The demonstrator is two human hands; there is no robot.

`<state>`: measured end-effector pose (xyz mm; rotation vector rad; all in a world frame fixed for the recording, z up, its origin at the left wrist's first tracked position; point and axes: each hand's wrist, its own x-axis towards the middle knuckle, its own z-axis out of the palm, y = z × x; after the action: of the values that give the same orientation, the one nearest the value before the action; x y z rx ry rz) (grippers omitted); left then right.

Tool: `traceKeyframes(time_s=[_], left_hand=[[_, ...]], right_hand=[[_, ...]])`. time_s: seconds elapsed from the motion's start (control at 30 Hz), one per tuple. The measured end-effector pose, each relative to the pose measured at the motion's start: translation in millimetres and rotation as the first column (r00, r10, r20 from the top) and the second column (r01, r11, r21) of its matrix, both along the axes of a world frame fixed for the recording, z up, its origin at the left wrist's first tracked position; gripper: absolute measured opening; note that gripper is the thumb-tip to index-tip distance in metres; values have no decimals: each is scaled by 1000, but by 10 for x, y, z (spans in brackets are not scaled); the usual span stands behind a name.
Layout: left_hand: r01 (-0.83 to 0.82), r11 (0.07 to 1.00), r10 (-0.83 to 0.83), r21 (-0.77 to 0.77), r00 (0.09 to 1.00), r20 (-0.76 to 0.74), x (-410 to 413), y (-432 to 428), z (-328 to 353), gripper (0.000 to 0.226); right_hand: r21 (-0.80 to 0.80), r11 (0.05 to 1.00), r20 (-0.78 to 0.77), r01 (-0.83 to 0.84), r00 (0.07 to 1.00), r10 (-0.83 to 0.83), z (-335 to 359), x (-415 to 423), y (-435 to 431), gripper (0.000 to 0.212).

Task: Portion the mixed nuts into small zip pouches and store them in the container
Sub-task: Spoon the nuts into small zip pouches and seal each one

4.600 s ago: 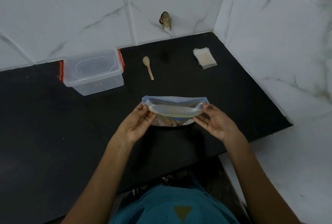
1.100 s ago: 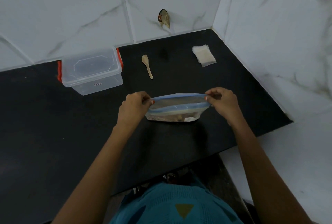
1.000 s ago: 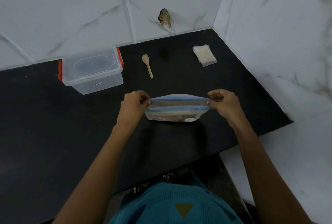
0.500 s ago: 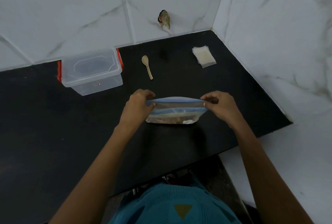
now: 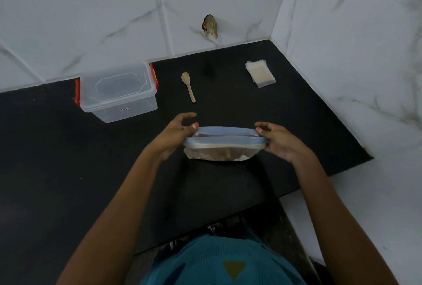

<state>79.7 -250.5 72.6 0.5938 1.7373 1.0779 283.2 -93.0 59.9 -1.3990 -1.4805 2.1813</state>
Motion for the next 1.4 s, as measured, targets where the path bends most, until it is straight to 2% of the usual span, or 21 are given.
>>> traceKeyframes(time_s=[0.07, 0.17, 0.27, 0.3, 0.4, 0.47, 0.57, 0.63, 0.73, 0.83, 0.9, 1.0, 1.17, 1.3, 1.4], left_hand=[[-122, 992, 115, 28, 974, 195, 20, 3, -31, 43], [-285, 957, 228, 59, 860, 457, 51, -4, -75, 52], [-313, 944, 186, 104, 765, 617, 52, -47, -92, 59], [-304, 946, 168, 111, 755, 634, 50, -65, -90, 59], [-287, 957, 209, 46, 788, 579, 63, -76, -74, 53], [-266, 964, 250, -21, 875, 415, 69, -70, -56, 44], [-160, 974, 173, -158, 982, 77, 54, -92, -45, 26], [-114, 965, 112, -234, 993, -24, 52, -124, -41, 21], [-164, 960, 169, -229, 986, 3, 68, -154, -45, 19], [-222, 953, 241, -207, 968, 72, 128, -165, -35, 11], [-253, 945, 287, -208, 946, 154, 158, -174, -27, 8], [-322, 922, 381, -213, 850, 363, 184, -189, -35, 9], [-454, 868, 465, -203, 597, 653, 276, -192, -98, 10], [-561, 797, 495, -222, 397, 773, 296, -182, -145, 15], [-601, 773, 483, -202, 351, 802, 331, -159, -163, 17]], right_hand=[[-183, 977, -81, 109, 989, -126, -60, -19, 2, 14], [-379, 905, -185, 195, 942, -280, -103, -22, -13, 19], [-423, 899, -343, 116, 898, -277, -158, 22, -2, 65], [-423, 901, -357, 96, 896, -263, -182, 42, 10, 71], [-441, 892, -331, 99, 906, -264, -186, 79, 30, 66], [-403, 904, -260, 141, 929, -262, -130, 74, 32, 45], [-225, 965, -121, 136, 979, -166, -32, 90, 32, 30], [-64, 996, 45, 60, 997, -57, 33, 111, 8, 20], [83, 996, 287, -17, 958, -7, 120, 128, -29, 11], [63, 998, 307, -3, 952, -16, 190, 143, -53, 11], [4, 999, 266, 45, 963, -45, 205, 158, -69, 11], [-164, 972, 157, 166, 978, -140, 160, 179, -102, 6], [-414, 878, 27, 240, 967, -252, 16, 204, -150, 13], [-500, 831, -51, 243, 950, -309, -45, 208, -146, 12], [-546, 794, -127, 268, 910, -395, -56, 161, -180, 18]])
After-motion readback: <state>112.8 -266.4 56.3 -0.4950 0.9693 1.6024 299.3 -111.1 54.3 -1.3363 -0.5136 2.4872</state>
